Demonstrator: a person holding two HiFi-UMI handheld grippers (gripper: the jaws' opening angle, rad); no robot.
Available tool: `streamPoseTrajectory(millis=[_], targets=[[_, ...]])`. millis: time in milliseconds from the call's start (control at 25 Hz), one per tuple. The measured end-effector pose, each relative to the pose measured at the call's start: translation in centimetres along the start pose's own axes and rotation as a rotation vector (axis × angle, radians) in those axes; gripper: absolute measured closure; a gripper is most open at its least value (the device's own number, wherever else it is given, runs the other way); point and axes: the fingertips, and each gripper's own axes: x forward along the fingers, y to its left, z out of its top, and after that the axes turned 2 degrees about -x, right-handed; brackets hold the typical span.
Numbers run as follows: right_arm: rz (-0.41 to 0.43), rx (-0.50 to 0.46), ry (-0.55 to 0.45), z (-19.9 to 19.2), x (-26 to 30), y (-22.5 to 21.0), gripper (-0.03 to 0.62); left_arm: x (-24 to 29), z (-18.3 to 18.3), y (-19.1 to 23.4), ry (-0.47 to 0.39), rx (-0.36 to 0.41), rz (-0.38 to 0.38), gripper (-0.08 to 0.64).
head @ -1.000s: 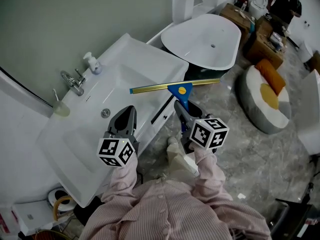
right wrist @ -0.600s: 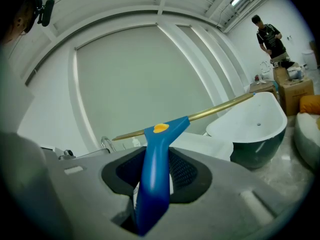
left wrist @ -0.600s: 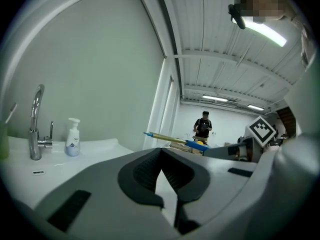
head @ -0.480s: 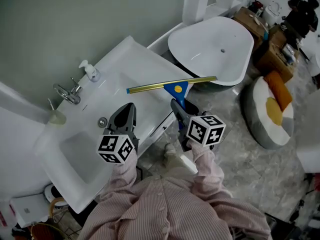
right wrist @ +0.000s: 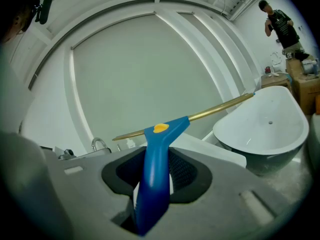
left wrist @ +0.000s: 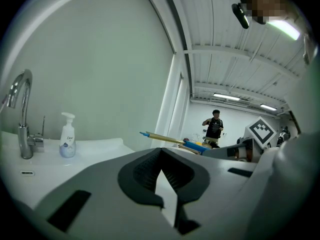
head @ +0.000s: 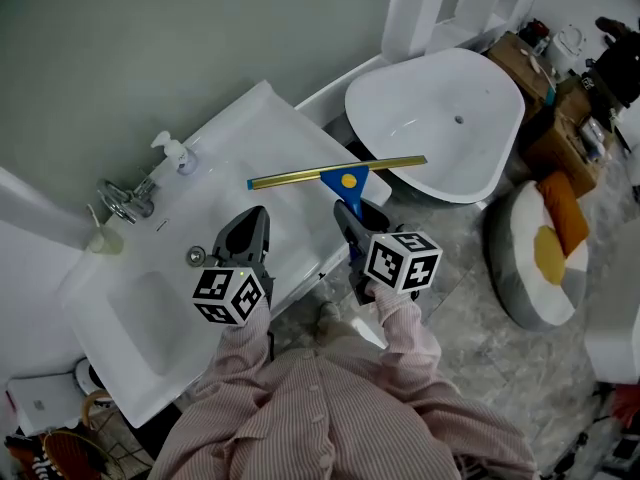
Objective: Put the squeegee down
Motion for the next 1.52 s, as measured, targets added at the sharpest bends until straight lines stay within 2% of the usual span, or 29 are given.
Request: streamPoseTrajectory(millis=[240, 480, 920, 1520], targets=[[0.012, -0.008, 0.035, 0.3, 2.8, -1.5, 0.460, 1.7, -0.8, 1.6, 0.011, -0.029, 0.031, 0.561], [0.003, -0.012, 0.088, 0.1, 6.8, -2.7, 0.460, 3.5, -2.2, 4.3, 0.057, -0.081, 0.056, 0.561], [-0.040, -0.007, 0.250, -3.8, 14.5, -5.6, 0.460, 7.7, -5.5, 8.7, 0.144, -0.186, 0.077, 0.561], [-0.131, -0.025, 0.402, -7.6, 16.9, -8.6, 0.460, 9.3, -8.3, 10.0, 0.209, -0.247, 0.097, 0.561]])
